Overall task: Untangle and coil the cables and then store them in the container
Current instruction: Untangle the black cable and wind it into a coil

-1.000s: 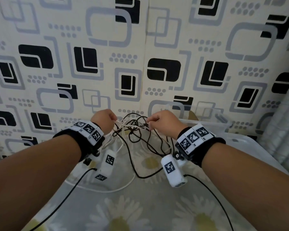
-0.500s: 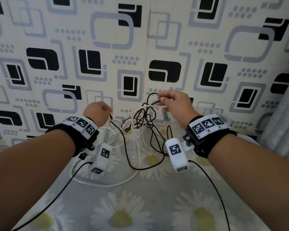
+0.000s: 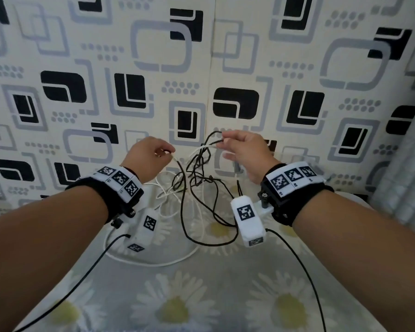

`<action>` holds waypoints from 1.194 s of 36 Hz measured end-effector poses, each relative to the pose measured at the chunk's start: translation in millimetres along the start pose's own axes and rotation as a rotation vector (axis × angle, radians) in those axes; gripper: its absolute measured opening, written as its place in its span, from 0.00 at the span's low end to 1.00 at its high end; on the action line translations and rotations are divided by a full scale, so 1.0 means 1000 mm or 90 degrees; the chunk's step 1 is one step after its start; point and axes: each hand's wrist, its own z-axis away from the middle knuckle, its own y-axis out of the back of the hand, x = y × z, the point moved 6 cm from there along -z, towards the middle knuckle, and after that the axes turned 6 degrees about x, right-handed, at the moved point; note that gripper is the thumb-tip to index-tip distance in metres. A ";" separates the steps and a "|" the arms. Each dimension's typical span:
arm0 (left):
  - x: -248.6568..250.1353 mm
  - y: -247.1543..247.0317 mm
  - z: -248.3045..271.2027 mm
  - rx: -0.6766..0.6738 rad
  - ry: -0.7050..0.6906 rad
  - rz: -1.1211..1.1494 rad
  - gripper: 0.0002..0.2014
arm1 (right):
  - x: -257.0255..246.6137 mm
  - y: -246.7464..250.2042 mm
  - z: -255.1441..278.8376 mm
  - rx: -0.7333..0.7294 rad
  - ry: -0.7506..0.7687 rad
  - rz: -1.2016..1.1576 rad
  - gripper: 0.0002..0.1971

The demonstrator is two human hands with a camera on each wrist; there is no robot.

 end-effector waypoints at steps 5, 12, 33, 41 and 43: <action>0.015 0.013 0.004 0.065 -0.024 0.058 0.03 | 0.017 -0.020 0.017 -0.196 -0.132 0.094 0.23; 0.033 0.018 -0.001 0.063 0.055 0.189 0.09 | 0.013 -0.020 0.032 -0.263 -0.146 0.431 0.37; 0.030 -0.004 0.006 0.006 0.285 0.388 0.16 | 0.007 0.008 0.056 -0.253 -0.043 0.335 0.13; 0.022 -0.017 0.021 -0.032 0.416 0.377 0.21 | 0.030 -0.005 0.086 -0.442 -0.084 0.387 0.23; 0.022 -0.017 0.023 -0.049 0.432 0.374 0.24 | 0.031 -0.008 0.089 -0.433 -0.064 0.365 0.18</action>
